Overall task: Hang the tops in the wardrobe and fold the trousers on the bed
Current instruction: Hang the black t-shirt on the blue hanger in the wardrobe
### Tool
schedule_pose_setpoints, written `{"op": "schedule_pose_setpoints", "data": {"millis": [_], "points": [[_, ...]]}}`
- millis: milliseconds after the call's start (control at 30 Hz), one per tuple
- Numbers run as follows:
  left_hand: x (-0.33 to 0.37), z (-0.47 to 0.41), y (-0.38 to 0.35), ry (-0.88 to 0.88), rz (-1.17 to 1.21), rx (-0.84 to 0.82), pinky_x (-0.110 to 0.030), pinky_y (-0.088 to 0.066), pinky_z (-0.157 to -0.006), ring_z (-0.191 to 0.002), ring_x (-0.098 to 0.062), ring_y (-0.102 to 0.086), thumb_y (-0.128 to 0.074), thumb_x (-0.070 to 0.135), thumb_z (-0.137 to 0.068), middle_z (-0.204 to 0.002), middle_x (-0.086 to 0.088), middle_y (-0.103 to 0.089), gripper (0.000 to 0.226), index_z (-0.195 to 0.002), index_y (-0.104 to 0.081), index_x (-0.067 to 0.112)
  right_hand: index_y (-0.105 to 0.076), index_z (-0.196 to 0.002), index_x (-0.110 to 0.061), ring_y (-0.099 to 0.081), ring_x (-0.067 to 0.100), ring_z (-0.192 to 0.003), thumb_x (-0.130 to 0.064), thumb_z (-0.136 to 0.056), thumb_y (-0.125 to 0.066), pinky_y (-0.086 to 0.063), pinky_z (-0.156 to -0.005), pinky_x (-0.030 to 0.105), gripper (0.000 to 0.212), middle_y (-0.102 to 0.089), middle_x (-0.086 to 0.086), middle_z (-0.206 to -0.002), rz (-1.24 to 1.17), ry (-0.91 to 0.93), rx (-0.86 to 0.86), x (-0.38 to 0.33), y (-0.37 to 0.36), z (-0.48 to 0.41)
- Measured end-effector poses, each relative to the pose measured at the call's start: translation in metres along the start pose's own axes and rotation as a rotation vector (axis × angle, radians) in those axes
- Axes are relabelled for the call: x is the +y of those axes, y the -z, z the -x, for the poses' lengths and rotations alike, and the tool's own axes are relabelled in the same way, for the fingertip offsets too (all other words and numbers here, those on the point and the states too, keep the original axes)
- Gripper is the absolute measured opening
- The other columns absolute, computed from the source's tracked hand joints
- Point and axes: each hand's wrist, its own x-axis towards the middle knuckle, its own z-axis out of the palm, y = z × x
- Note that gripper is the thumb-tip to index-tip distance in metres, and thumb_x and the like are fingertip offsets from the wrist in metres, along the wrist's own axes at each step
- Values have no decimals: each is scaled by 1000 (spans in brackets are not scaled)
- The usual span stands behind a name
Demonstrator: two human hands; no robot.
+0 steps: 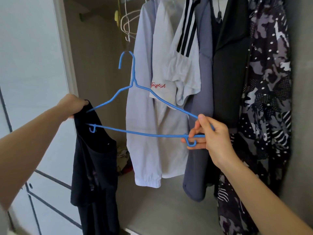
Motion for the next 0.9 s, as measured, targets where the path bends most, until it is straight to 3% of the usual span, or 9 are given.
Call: {"op": "schedule_pose_setpoints", "data": {"millis": [267,400,533,667,733,800,900], "points": [[27,31,-14,-243,33,-130,-27,-33,-54,-59,-20,-40,-62,34,-94,-70,-11,-45,44,-82,-66,-8,-50,-78,-5,-71,41,-69,-34,-99,-48,-58,-55,42,36,-62,11,-60,13,-10,-9,13,-8,-2],[45,51,-21,-333,148,-200,-27,-36,-56,-61,-17,-40,-63,33,-94,-67,-10,-45,40,-72,-65,0,-52,-77,-6,-71,40,-67,-34,-98,-49,-58,-53,40,35,-63,11,-60,34,1,-11,17,-13,1],[53,57,-28,-312,347,-194,-30,-40,-62,-68,-20,-49,-65,35,-93,-76,-10,-53,38,-94,-71,-3,-50,-79,-3,-71,41,-67,-32,-100,-48,-59,-54,44,35,-62,13,-59,32,34,27,19,-13,4],[69,66,-29,-241,545,-228,-17,-42,-44,-45,-9,-57,-67,32,-92,-56,3,-63,24,-86,-73,9,-48,-76,-4,-71,43,-68,-31,-101,-46,-57,-51,41,37,-60,13,-58,9,49,67,20,-10,4],[75,68,-27,-264,625,-282,-24,-44,-56,-56,-16,-56,-69,34,-88,-67,-4,-62,28,-89,-73,6,-49,-74,-6,-71,43,-69,-31,-101,-47,-57,-52,40,37,-60,13,-58,10,55,82,19,-8,4],[77,71,-30,-390,610,-269,-35,-41,-68,-68,-21,-51,-63,33,-89,-77,-9,-55,31,-91,-70,3,-50,-73,-7,-71,42,-68,-31,-101,-46,-57,-50,39,38,-60,11,-58,15,76,106,17,-4,4],[75,77,-35,-882,71,-18,-35,-44,-83,-81,-17,-52,-44,28,-98,-83,4,-58,31,-104,-68,10,-51,-71,-9,-71,39,-64,-33,-101,-45,-56,-47,37,38,-60,8,-55,4,122,163,10,5,5]]}}
